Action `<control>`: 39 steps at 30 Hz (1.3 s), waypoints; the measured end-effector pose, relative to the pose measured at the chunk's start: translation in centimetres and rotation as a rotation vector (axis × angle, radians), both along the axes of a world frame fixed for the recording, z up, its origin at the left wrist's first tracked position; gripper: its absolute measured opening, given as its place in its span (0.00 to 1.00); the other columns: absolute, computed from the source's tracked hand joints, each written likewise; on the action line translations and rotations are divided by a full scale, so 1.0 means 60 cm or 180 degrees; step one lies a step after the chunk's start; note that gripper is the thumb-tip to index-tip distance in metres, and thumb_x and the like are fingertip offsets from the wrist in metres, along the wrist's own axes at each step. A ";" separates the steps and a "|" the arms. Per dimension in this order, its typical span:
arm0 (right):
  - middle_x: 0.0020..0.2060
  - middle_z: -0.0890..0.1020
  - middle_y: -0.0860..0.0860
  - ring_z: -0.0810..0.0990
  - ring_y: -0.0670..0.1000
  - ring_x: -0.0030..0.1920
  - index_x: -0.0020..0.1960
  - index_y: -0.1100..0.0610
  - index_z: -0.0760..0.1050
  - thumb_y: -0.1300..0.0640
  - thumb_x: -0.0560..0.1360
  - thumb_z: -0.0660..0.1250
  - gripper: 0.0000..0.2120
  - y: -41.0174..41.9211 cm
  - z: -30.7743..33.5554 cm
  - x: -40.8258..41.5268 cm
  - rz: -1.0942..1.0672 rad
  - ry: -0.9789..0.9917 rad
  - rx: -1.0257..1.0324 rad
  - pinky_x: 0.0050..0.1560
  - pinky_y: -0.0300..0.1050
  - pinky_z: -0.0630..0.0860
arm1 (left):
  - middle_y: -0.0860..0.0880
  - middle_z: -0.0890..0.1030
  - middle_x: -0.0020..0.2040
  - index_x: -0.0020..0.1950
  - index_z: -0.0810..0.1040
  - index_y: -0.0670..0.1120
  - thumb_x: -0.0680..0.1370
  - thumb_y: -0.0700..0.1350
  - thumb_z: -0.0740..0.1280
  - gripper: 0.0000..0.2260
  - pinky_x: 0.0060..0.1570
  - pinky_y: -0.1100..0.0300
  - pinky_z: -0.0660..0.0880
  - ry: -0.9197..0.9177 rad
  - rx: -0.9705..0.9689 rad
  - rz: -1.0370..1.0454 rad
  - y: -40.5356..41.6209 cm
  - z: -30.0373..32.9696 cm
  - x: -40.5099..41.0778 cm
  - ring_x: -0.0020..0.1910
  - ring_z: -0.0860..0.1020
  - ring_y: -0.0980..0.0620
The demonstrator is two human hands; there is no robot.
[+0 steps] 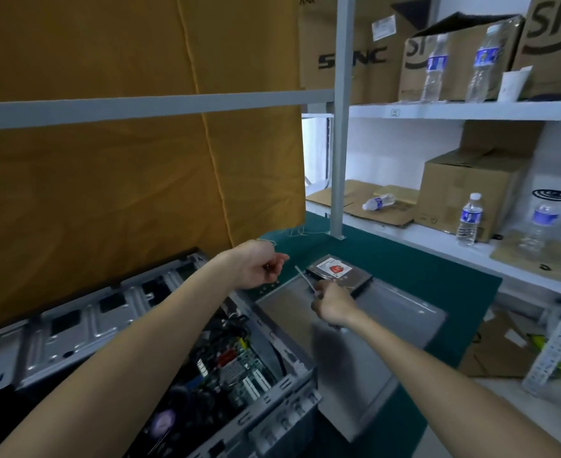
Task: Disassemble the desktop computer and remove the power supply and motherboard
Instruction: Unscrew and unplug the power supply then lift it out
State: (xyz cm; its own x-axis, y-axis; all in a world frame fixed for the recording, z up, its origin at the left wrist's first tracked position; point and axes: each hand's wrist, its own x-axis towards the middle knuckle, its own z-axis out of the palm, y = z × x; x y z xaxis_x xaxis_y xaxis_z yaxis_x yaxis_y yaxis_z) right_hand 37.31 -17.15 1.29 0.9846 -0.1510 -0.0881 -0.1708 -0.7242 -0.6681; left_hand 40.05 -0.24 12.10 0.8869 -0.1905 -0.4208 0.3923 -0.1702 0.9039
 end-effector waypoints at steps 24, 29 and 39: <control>0.46 0.84 0.58 0.80 0.63 0.49 0.42 0.52 0.67 0.54 0.77 0.64 0.08 -0.056 -0.109 0.085 -0.0040 -0.0906 -0.0522 0.40 0.50 0.65 | 0.36 0.86 0.44 0.53 0.81 0.31 0.79 0.32 0.68 0.06 0.47 0.52 0.84 -0.1126 0.3078 -0.1848 -0.104 -0.154 0.293 0.44 0.87 0.44; 0.45 0.83 0.56 0.80 0.62 0.48 0.39 0.50 0.65 0.54 0.76 0.63 0.09 -0.060 -0.107 0.099 -0.0081 -0.0779 -0.0551 0.39 0.47 0.62 | 0.36 0.85 0.46 0.52 0.82 0.33 0.79 0.32 0.68 0.05 0.45 0.53 0.84 -0.1404 0.3274 -0.1811 -0.110 -0.176 0.309 0.43 0.86 0.44; 0.43 0.82 0.54 0.79 0.59 0.46 0.38 0.47 0.62 0.53 0.75 0.63 0.11 -0.066 -0.109 0.106 0.0063 -0.0725 -0.0553 0.39 0.45 0.63 | 0.39 0.86 0.46 0.51 0.84 0.36 0.77 0.36 0.72 0.05 0.45 0.54 0.84 -0.1598 0.3396 -0.1845 -0.114 -0.193 0.327 0.43 0.86 0.46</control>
